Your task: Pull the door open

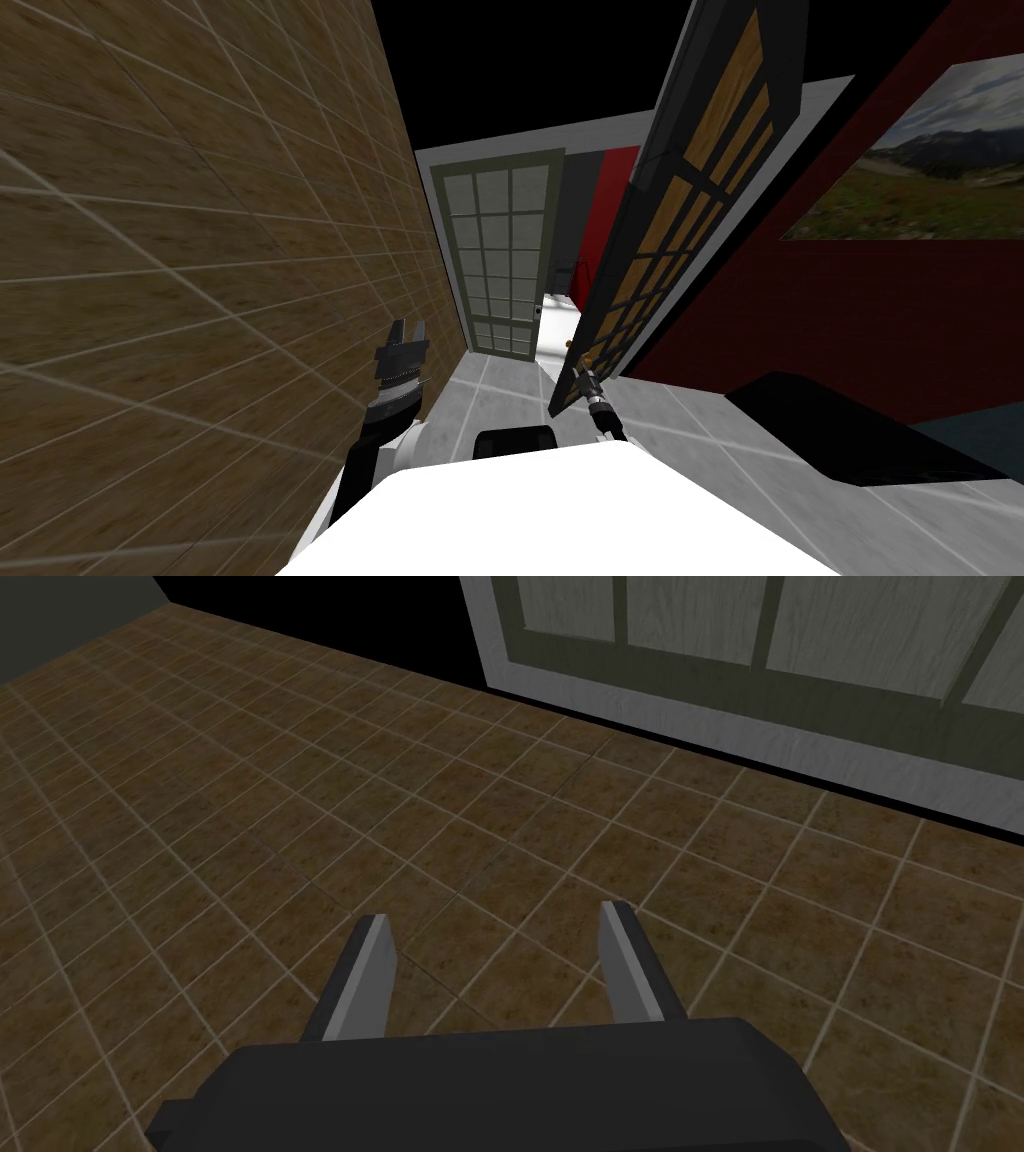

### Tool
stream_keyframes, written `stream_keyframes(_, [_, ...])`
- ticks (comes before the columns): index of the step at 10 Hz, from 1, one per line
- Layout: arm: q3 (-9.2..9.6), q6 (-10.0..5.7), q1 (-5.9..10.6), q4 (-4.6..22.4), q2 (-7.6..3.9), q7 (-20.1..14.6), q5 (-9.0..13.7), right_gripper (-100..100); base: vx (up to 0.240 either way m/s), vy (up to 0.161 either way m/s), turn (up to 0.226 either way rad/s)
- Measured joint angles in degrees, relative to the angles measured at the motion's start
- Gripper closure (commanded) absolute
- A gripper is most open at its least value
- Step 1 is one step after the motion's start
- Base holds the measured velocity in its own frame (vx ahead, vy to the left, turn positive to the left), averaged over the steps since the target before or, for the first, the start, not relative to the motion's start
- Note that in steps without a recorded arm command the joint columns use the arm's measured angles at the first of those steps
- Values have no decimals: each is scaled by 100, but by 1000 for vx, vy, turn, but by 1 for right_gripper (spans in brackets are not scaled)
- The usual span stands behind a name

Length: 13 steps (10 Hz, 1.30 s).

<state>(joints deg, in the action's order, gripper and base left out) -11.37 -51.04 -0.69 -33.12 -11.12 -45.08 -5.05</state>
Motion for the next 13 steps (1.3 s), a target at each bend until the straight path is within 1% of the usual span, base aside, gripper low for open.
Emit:
stream_keyframes(1, [26,146,-126,-291,46,-44,-10,-100,-18,-2,-36])
stream_keyframes(2, [10,120,-14,-193,50,-18,2,-100,-2,10,24])
stream_keyframes(3, [-11,-10,57,-4,34,7,14,-100,9,8,22])
stream_keyframes(4, [-8,-155,163,286,-32,-23,18,-100,-38,-13,48])
stream_keyframes(5, [15,-112,126,205,-34,-131,27,-100,-100,-42,115])
stream_keyframes(6, [59,-118,159,242,-52,-280,45,-100,-56,-69,58])
stream_keyframes(7, [91,-130,132,201,-41,-394,47,-100,-56,-84,50])
stream_keyframes(8, [124,-165,236,316,-47,-524,63,-100,-54,-51,48])
stream_keyframes(9, [126,-240,349,478,-58,-600,80,-100,-19,-16,14])
stream_keyframes(10, [130,-216,318,401,-45,-625,82,-100,0,0,0])
stream_keyframes(11, [148,-97,216,183,-49,-661,73,-100,-41,-30,32])
stream_keyframes(12, [171,-103,263,241,-56,-759,89,-100,-87,-62,112])
stream_keyframes(13, [230,-35,182,54,-59,-919,102,-100,-51,-63,64])
